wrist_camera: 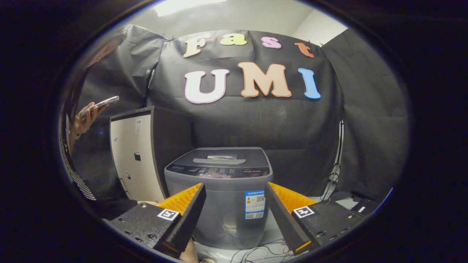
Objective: Put the clothes into the washing machine and then close the washing machine lid.
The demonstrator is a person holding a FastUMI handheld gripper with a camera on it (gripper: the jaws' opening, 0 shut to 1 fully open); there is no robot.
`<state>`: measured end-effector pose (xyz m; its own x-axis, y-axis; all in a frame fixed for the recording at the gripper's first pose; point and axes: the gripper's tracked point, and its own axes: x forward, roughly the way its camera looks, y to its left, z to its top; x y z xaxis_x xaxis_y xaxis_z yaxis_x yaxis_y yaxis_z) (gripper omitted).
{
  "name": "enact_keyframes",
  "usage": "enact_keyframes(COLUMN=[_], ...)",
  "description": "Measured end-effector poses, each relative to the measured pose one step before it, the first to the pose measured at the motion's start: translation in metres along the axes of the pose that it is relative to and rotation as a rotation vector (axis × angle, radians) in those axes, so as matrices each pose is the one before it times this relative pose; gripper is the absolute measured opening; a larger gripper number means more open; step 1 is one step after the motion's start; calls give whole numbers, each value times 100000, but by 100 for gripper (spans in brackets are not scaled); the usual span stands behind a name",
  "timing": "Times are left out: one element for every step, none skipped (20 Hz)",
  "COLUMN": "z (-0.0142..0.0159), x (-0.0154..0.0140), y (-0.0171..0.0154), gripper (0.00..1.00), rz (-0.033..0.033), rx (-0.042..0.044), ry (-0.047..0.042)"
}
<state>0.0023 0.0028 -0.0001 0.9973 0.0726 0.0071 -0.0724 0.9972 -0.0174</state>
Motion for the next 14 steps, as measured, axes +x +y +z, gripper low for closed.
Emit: enact_keyframes(z=[49,-31,119,5,-81,-6,-42,-26,70,10,-72,60,26,-52], x=[-36,70,16,-42,157,-104,62,-107,-34,90,-1,20,-91,25], y=[-27,-40,-36,4,-34,20,1,-29,12,22,6,-30,-19,30], gripper=[98,98,98,98,97,98,98,97,97,97,97,97,97,97], rz=[-11,-121,-326,-156,28,-15,19,-19,20,-18,5,-23,1,-9], rx=[11,176,-208,12,32,-28,-22,76,-30,-4,-17,46,-72,40], ry=[-8,-3,19,131,-184,-220,133,144,-92,-112,114,-19,-55,44])
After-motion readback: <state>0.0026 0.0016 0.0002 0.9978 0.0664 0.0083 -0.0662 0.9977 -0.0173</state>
